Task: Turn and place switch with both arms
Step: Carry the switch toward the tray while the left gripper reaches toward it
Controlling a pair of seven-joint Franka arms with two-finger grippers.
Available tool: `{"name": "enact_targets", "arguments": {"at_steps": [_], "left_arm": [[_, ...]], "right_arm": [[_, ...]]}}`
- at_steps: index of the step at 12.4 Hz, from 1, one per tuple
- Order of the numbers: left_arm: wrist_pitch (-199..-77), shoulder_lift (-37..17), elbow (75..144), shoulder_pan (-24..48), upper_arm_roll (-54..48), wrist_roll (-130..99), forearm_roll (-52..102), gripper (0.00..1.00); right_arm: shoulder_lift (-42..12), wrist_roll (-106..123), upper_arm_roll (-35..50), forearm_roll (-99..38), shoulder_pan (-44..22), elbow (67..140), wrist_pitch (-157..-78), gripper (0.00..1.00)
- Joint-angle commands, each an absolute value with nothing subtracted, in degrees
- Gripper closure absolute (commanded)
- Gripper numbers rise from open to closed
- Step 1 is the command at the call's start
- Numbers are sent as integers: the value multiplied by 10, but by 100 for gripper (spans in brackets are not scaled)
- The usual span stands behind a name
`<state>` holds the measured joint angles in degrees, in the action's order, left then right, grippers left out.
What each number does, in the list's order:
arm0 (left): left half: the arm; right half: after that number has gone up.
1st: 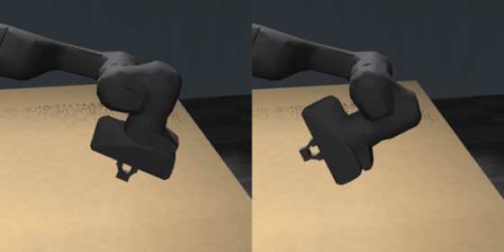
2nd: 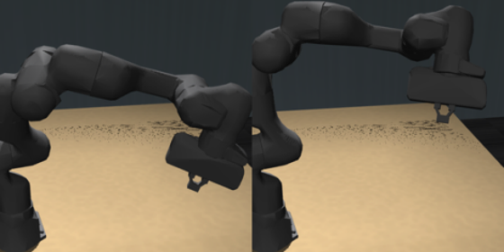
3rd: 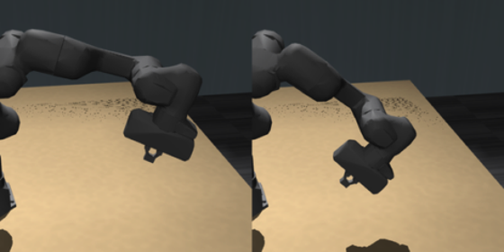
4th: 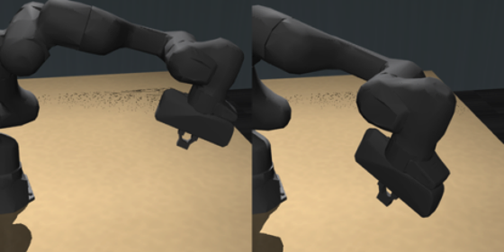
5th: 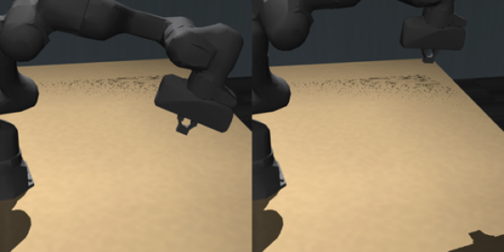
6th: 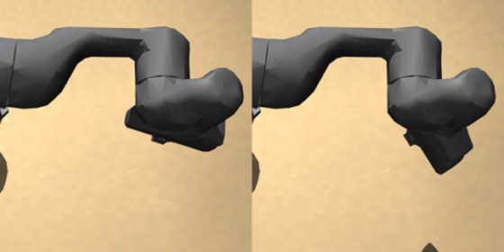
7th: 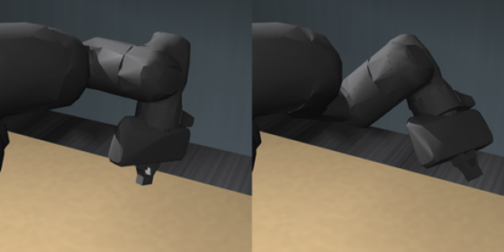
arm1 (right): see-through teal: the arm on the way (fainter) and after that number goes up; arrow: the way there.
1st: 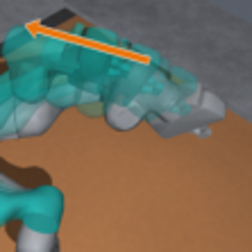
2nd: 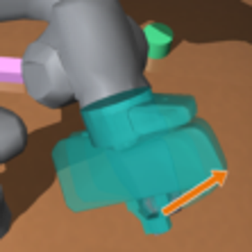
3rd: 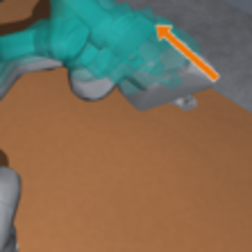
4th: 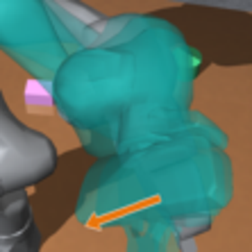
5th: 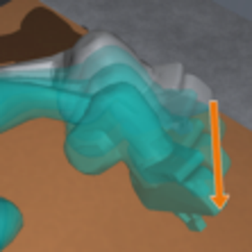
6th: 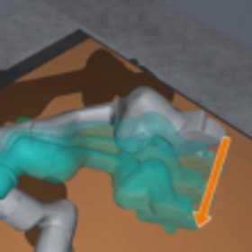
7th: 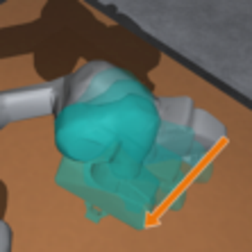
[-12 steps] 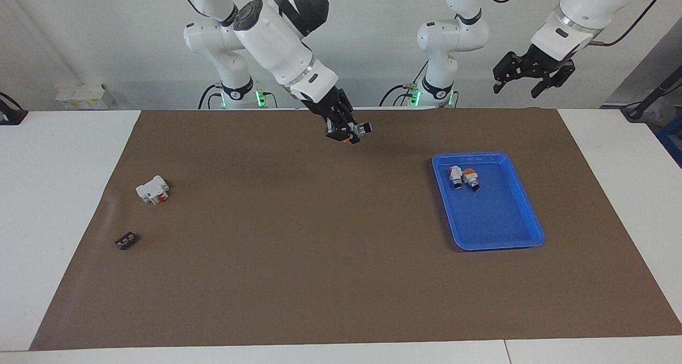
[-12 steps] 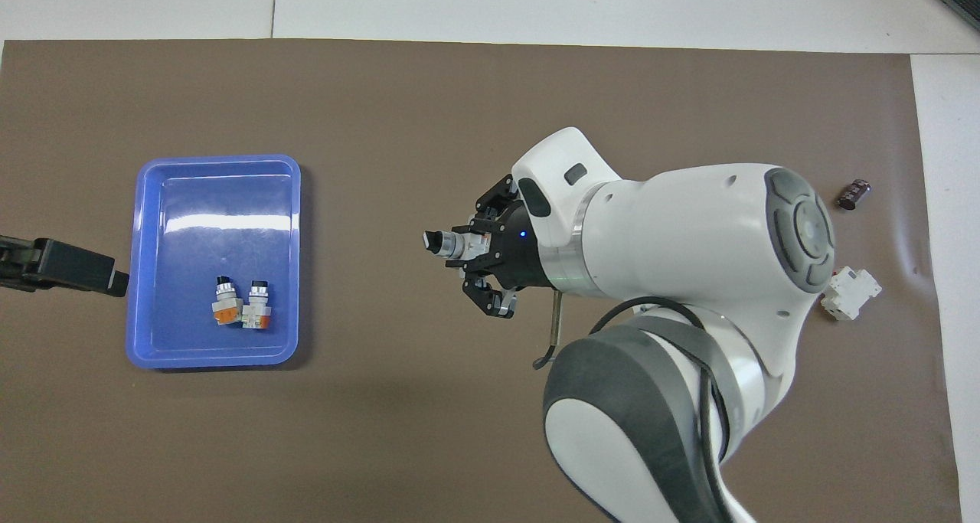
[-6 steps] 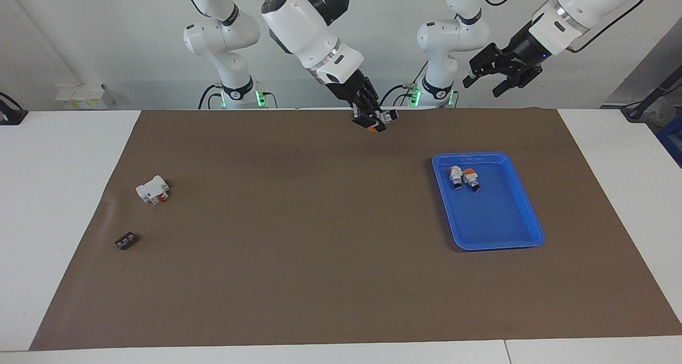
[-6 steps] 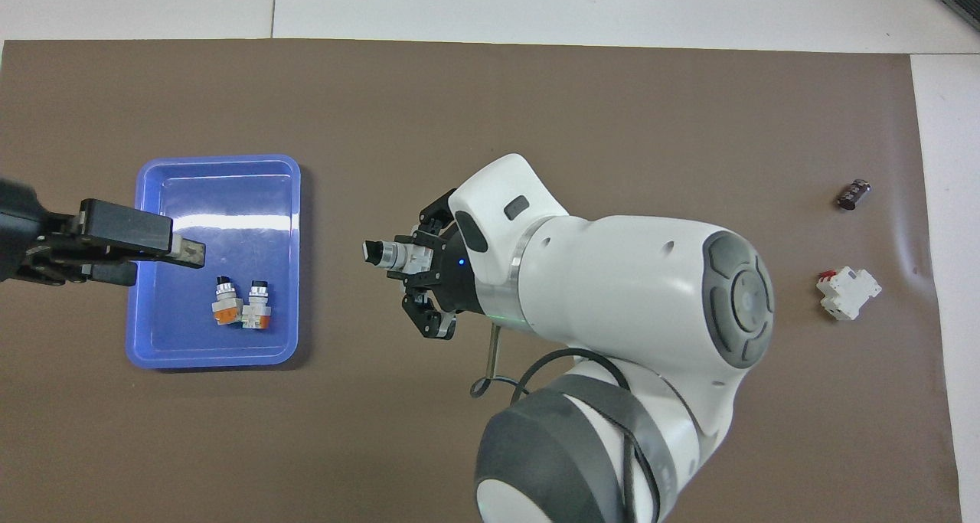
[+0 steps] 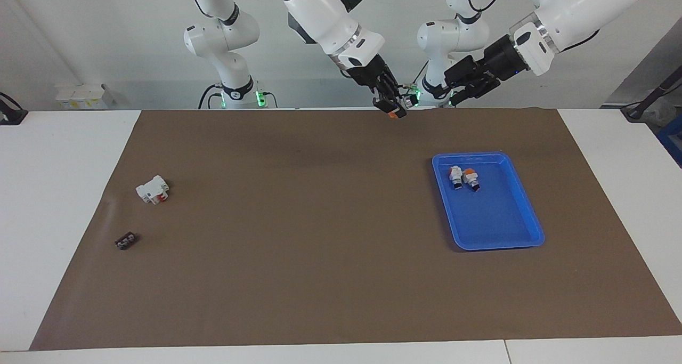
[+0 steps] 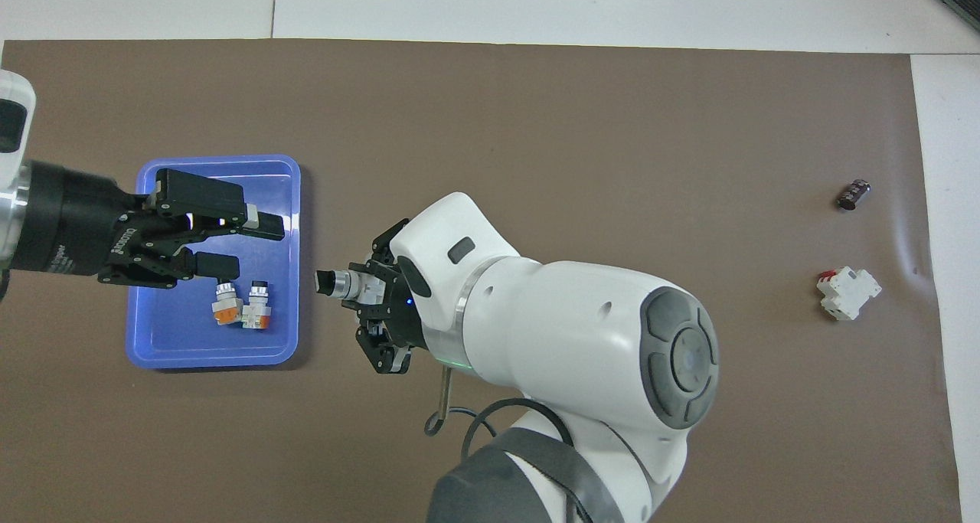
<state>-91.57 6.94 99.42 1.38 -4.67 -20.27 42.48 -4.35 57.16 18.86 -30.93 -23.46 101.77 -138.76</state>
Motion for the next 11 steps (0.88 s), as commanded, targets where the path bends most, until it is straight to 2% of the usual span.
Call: {"name": "enact_targets", "arguments": {"at_steps": [1,5,9,10,11], "left_arm": [[-931,106,1051,25,-43,-223,445,37],[-935,130,1097,29,-43,-226,477,42],[-949,132,1108,46,-43,-222,490,46],[-948,132,1113,47,-43,-222,490,49],[-949,132,1114,47,-43,-222,490,59]], "right_arm": [[-46,545,188,-291,-237,1014,-1394,100],[-46,535,189,-277,-245,1014,-1395,100],[-46,528,189,-276,-245,1013,-1398,100],[-46,528,189,-275,-245,1013,-1399,100],[-46,528,189,-275,-245,1013,-1399,100]]}}
